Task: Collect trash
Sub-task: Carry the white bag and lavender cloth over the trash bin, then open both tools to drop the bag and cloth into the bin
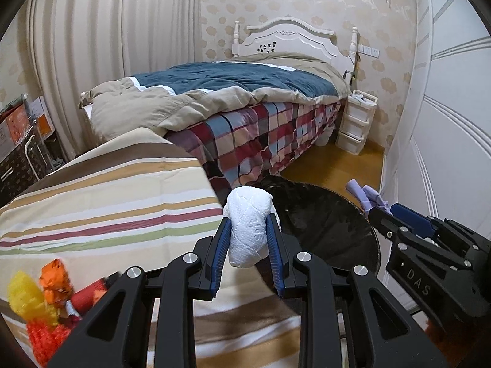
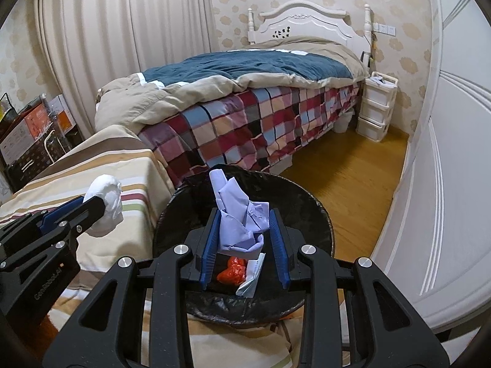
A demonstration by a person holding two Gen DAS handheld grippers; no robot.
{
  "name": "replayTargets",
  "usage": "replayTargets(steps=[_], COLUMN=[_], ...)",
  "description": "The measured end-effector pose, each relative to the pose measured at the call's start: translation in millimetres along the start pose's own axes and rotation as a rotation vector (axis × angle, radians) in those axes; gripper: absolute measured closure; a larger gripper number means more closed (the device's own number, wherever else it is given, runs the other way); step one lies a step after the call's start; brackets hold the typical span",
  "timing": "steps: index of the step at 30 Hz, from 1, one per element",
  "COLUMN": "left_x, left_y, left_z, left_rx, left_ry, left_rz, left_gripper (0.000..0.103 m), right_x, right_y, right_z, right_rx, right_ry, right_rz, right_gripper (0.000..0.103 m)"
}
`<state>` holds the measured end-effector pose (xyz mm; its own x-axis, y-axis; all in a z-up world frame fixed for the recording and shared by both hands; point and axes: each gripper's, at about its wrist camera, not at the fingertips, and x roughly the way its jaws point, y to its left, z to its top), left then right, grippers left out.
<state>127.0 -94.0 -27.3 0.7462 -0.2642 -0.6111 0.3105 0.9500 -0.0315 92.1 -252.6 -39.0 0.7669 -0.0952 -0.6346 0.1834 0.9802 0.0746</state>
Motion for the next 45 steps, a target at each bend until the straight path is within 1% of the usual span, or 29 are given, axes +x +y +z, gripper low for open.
replayTargets(steps=[9,21,24,26,27,28,29,31,33,34,37,40,45], left_x=[24,38,41,42,42,41,40,38,37,35,30,23,6], left_y=[-12,-18,-20,-21,-21,-22,-22,-22,-21,-20,-18,-16,-12], left_z=[8,13,11,10,10,10,9,10,10,11,13,14,11], left_rx=[0.014,0.022,0.024,0.027,0.028,0.031,0.033,0.035,0.029,0.025,0.020,0.016,0.008], left_ry=[0.025,0.045,0.053,0.055,0.053,0.047,0.043,0.032,0.026,0.024,0.016,0.010,-0.001], left_rz=[0.009,0.017,0.020,0.023,0.025,0.027,0.030,0.040,0.049,0.058,0.079,0.079,0.076], left_gripper=[0.076,0.075,0.069,0.061,0.052,0.046,0.044,0.033,0.030,0.028,0.025,0.024,0.023], right_x=[19,31,31,30,30,29,28,26,24,23,18,11,-3], right_y=[-10,-15,-17,-18,-20,-20,-21,-22,-24,-24,-25,-25,-21], right_z=[2,5,4,3,4,3,3,3,3,3,5,6,5], right_rx=[0.017,0.030,0.037,0.042,0.044,0.045,0.047,0.045,0.047,0.050,0.056,0.059,0.047], right_ry=[0.016,0.029,0.031,0.031,0.031,0.029,0.023,0.019,0.014,0.011,0.003,-0.004,-0.017], right_rz=[-0.010,-0.020,-0.020,-0.024,-0.027,-0.030,-0.036,-0.045,-0.053,-0.056,-0.065,-0.066,-0.071], right_gripper=[0.072,0.071,0.070,0.068,0.065,0.059,0.058,0.057,0.051,0.046,0.042,0.034,0.030])
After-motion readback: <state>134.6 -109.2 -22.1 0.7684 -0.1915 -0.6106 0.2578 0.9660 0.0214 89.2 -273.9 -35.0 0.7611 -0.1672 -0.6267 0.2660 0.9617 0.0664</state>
